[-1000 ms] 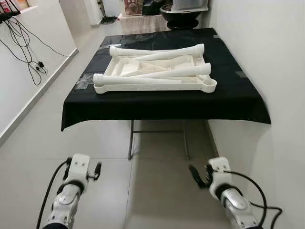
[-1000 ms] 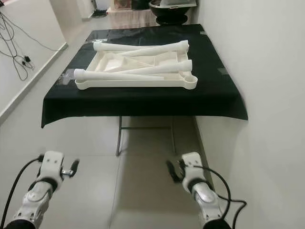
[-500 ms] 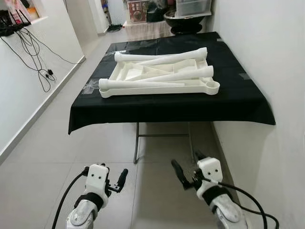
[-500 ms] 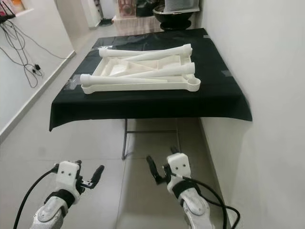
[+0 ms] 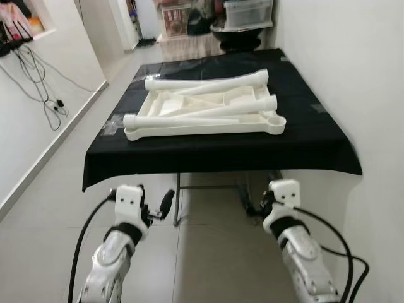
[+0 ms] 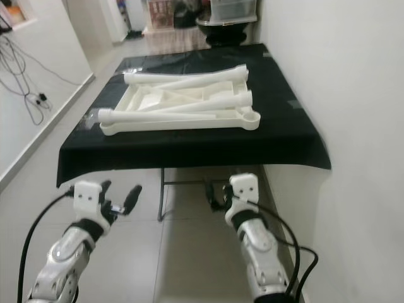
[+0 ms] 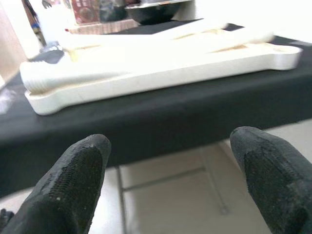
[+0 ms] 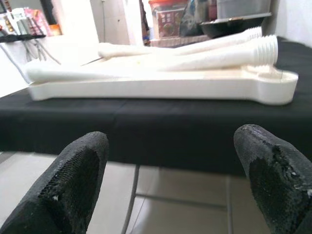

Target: Building children table

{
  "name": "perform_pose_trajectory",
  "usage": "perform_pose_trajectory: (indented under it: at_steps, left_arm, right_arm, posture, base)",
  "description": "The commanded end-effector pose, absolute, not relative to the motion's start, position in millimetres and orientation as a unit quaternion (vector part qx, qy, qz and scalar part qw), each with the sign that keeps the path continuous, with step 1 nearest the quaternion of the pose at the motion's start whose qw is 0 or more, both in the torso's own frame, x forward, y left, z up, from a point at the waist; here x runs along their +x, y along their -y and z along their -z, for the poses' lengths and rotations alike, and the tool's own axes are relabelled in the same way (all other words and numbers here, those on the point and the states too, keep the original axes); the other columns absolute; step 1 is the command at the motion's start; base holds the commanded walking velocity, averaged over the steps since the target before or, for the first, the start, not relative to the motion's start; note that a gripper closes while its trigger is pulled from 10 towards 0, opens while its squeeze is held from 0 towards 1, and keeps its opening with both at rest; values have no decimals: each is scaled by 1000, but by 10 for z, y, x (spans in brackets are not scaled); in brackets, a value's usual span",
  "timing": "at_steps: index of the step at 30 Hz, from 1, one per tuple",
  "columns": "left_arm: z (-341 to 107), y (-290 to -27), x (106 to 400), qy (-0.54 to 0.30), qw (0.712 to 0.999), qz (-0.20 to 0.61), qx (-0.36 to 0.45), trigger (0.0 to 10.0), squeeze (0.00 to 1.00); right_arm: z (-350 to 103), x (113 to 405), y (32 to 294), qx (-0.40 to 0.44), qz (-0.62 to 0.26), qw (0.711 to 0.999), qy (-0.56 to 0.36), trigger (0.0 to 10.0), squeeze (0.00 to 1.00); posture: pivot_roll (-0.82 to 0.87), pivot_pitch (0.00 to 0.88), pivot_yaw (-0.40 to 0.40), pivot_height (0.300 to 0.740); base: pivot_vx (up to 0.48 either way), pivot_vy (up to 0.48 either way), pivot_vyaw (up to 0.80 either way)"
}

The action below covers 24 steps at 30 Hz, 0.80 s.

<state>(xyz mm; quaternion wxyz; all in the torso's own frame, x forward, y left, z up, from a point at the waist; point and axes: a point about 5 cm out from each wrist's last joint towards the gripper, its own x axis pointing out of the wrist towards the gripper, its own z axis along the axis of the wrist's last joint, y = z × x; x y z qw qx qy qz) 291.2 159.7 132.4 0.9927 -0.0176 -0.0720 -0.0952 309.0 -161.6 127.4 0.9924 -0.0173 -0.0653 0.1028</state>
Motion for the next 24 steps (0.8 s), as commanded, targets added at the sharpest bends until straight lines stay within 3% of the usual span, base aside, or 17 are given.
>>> perform_pose_trajectory:
  at_steps: [1,13,22,24]
  left_arm:
    - [-1259,-1671,2905,55,995,85,-16,10000,0]
    - [-1301,-1567,2906,41,993,109,-14,10000,0]
    - [-1349,-1558,2915,47,993,110,-15,10000,0]
    - [-1386,-1536,2924,50,992,112,-16,10000,0]
  right_arm:
    - [-1219,3093,1562,-7,-110,992,54,10000,0]
    - [-1288,3144,1570,7,-107,992,59,10000,0]
    - [-1405,3176,1495,-9,-139,987,78,10000,0]
    - [-1593,3217,1436,-54,-190,975,101,10000,0]
  posture:
    - [-96,14,115,740]
    - [-86,32,126,740]
    - [-79,39,122,740]
    - [-75,42,117,740]
  base:
    - [304,0,0]
    - [292,0,0]
    - [289,0,0]
    - [277,0,800]
